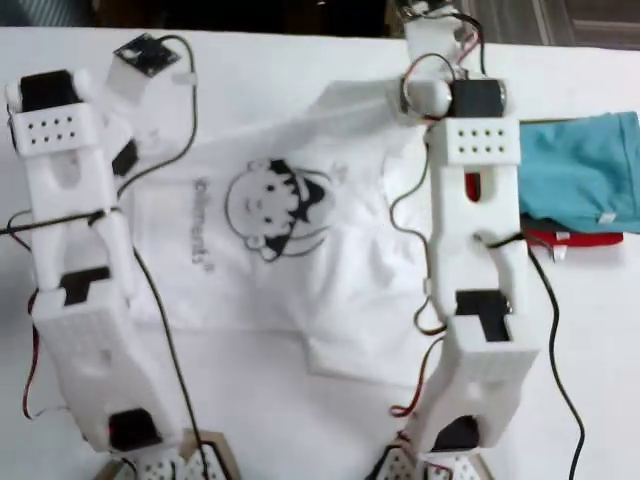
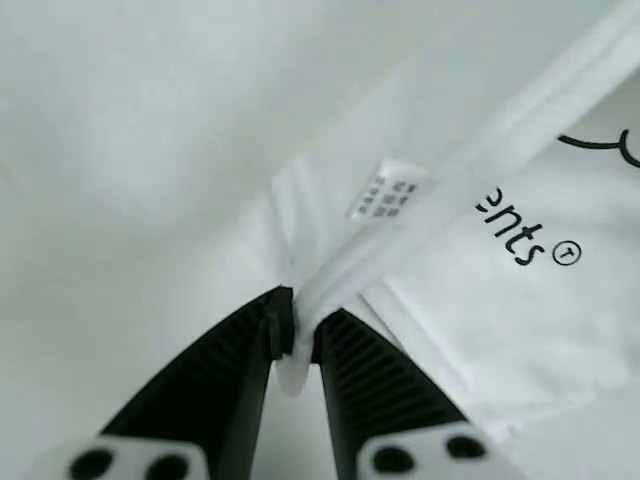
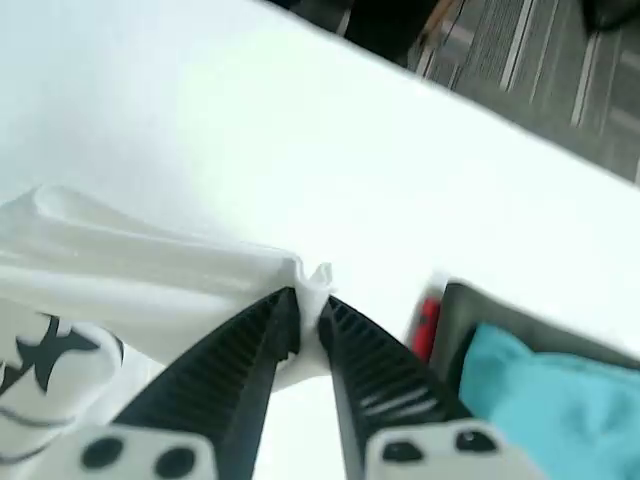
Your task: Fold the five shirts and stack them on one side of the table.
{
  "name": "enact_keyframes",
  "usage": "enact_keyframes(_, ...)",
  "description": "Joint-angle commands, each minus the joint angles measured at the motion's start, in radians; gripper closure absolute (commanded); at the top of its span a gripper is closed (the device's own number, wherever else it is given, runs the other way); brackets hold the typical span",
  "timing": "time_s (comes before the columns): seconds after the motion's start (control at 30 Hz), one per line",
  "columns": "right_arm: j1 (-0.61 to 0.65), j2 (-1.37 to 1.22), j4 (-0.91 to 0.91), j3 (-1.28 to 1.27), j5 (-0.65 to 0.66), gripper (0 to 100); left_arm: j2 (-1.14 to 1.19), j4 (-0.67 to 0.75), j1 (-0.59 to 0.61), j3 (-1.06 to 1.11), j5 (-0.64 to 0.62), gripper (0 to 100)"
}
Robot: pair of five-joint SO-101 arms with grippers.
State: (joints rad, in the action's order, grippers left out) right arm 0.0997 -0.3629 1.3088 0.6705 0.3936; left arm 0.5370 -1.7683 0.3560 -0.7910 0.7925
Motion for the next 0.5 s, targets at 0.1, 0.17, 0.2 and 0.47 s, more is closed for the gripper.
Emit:
enact_keyframes(0.1,-0.061,0.018,0.189,0.055,0.011,97.9,-0.117,-0.018,0.011,0.237,0.009,97)
enact_keyframes(0.17,-0.059,0.033,0.254,0.054,0.011,97.9,-0.190,-0.018,0.012,0.341,0.037,97)
enact_keyframes(0.2,-0.054,0.045,0.286,0.051,0.011,97.9,-0.233,-0.018,0.014,0.401,0.061,97)
enact_keyframes(0.47,-0.062,0.228,0.458,-0.077,0.012,97.9,-0.514,0.037,0.031,0.852,0.130,97)
